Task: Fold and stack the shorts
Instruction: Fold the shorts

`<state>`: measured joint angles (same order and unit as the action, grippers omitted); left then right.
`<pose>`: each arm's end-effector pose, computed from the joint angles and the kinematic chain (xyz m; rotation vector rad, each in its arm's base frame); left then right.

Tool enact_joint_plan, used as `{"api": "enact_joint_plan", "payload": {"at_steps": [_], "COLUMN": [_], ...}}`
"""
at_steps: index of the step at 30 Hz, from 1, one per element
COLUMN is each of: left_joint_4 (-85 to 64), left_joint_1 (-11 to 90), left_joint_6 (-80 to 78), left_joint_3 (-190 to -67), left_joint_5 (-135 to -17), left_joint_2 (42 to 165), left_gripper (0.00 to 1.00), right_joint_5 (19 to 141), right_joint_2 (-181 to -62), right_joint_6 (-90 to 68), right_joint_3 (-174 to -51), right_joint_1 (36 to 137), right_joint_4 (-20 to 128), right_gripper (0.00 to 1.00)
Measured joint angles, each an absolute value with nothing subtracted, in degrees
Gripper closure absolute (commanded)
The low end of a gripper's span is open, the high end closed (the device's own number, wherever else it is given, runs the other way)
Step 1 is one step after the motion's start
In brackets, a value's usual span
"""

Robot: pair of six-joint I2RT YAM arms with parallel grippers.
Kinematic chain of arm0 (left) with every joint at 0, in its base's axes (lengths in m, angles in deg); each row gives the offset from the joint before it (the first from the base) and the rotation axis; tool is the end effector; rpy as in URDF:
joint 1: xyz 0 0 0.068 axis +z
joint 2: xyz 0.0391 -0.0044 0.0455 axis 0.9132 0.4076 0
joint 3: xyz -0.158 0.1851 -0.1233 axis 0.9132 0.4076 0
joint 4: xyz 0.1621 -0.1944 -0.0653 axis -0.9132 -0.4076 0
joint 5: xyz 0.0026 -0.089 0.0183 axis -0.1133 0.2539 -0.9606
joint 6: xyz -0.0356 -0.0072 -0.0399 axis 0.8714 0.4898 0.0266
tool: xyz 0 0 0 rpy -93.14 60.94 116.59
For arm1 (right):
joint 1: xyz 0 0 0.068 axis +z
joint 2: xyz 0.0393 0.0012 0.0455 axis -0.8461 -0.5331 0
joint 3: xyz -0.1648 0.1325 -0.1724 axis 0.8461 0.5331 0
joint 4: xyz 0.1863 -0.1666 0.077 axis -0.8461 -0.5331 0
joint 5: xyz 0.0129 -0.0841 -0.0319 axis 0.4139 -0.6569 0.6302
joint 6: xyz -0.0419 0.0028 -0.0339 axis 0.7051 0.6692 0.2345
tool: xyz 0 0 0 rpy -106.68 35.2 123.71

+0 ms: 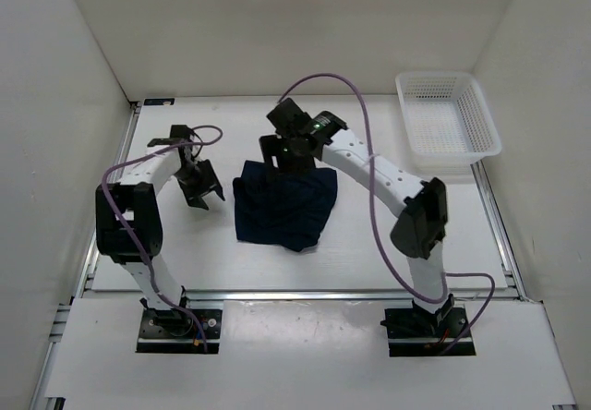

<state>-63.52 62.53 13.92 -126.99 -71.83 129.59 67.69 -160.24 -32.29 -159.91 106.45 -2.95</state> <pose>0.3276 -0.0274 0.1879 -0.5967 2.9869 -0.3803 0.3024 0.3393 0.3301 -0.4217 2.5345 0.4328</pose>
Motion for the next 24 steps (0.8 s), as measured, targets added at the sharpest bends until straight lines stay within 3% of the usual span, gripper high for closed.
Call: {"api": "enact_joint_plan", "payload": {"at_steps": [5,7,9,11,13,17,24], "left_joint_4": [-67.4,-69.4,-71.0,-72.5,-74.7,-78.1,-81.9], "left_joint_1": [64.5,62.5,59.3,55.2,50.6,42.2,39.5], "left_joint_6": [13.0,12.5,12.2,11.6,11.7,12.9,14.1], "left_joint_3": [-131.6,-134.9,-138.7,-143.1,-149.0,-162.7,-174.7], "left_joint_5": [-76.1,-78.5,-80.0,-81.7,-83.3,-87.4,-91.2], "left_joint_2": [127.1,126.8,126.7,127.0,128.3,136.1,154.1], "left_gripper": [0.44,0.45,0.38,0.15,0.00,0.00,0.00], "right_joint_5": [67.6,66.8,66.1,65.6,65.2,65.1,63.8], "right_joint_2": [-144.6,-138.1,-133.3,-130.2,-128.4,-127.4,-124.3], "right_joint_6": [-32.8,-33.5,-34.3,-35.0,-35.4,-35.7,-35.9], "right_joint_3": [-139.1,-130.1,-123.1,-117.1,-112.4,-107.6,-107.5], "right_joint_1": [103.0,100.2,97.3,94.8,93.2,91.8,91.5], "right_joint_4": [1.5,3.7,4.1,5.2,5.4,5.4,5.4], "right_gripper": [0.60,0.60,0.56,0.51,0.50,0.46,0.44]}}
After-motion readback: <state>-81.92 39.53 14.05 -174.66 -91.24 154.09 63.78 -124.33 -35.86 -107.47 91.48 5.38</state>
